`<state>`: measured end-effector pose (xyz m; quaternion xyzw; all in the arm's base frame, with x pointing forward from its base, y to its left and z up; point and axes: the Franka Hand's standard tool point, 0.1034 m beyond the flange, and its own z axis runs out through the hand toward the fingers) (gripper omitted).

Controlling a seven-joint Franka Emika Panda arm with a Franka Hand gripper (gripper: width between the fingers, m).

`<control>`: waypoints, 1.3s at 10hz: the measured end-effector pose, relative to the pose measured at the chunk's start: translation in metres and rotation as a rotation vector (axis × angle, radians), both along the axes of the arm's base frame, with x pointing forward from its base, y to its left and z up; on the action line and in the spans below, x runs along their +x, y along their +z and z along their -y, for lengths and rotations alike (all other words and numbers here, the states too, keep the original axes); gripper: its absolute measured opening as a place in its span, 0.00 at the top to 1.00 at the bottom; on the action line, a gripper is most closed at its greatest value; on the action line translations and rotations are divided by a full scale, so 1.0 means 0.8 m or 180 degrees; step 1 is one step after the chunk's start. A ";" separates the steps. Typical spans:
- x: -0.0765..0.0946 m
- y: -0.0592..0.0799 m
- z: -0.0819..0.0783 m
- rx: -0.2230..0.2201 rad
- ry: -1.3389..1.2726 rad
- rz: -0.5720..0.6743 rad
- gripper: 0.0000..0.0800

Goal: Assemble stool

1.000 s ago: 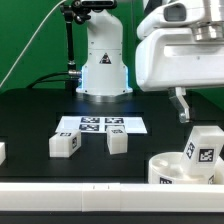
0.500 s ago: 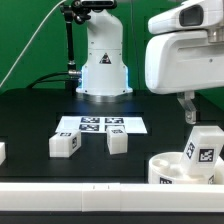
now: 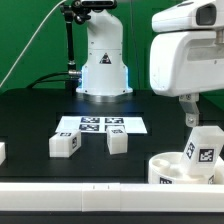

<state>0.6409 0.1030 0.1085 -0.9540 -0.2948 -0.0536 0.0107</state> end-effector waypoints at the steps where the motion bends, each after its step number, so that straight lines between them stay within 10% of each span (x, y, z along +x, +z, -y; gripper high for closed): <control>1: 0.001 0.000 0.004 -0.0034 0.0156 0.0012 0.19; 13: 0.005 -0.016 0.011 -0.0639 0.3119 -0.0022 0.19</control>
Offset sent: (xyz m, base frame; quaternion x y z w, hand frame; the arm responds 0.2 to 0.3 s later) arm 0.0000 0.0000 0.0000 0.0000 0.0000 -0.1938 0.9810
